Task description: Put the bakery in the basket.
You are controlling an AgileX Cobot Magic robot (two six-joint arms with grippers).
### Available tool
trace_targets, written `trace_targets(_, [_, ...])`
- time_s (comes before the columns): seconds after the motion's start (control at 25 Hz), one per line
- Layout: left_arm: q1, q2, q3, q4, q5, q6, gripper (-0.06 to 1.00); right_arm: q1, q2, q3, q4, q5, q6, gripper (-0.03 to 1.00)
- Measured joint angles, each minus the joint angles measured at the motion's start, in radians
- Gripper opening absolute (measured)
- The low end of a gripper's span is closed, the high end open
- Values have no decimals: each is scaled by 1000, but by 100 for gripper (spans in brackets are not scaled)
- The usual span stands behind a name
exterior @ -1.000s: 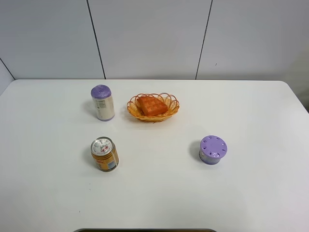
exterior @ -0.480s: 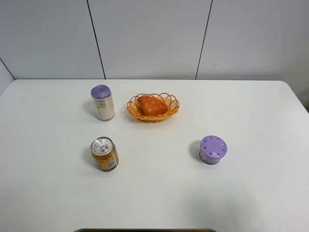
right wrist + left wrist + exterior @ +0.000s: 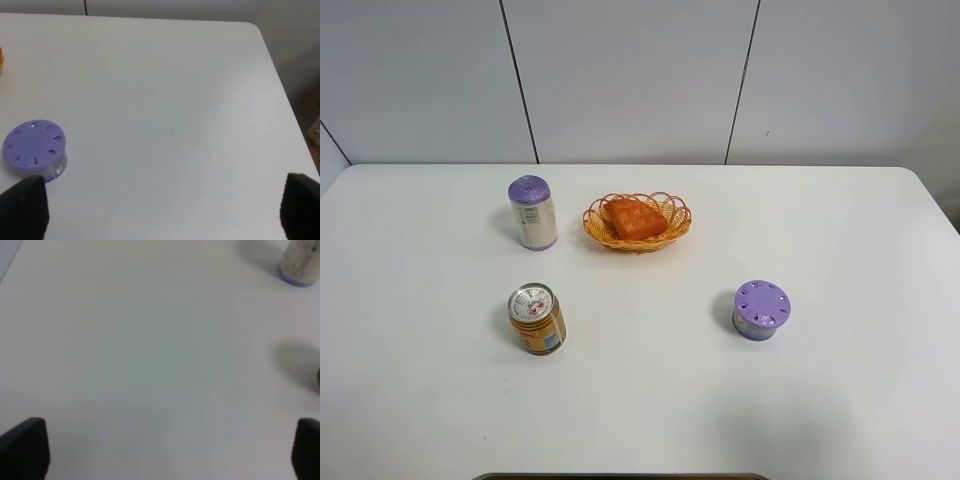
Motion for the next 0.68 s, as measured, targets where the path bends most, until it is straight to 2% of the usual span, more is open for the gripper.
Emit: trace_targets(0.68, [0,0,0,0,0,0,99,0,0,0,0,0,0,91])
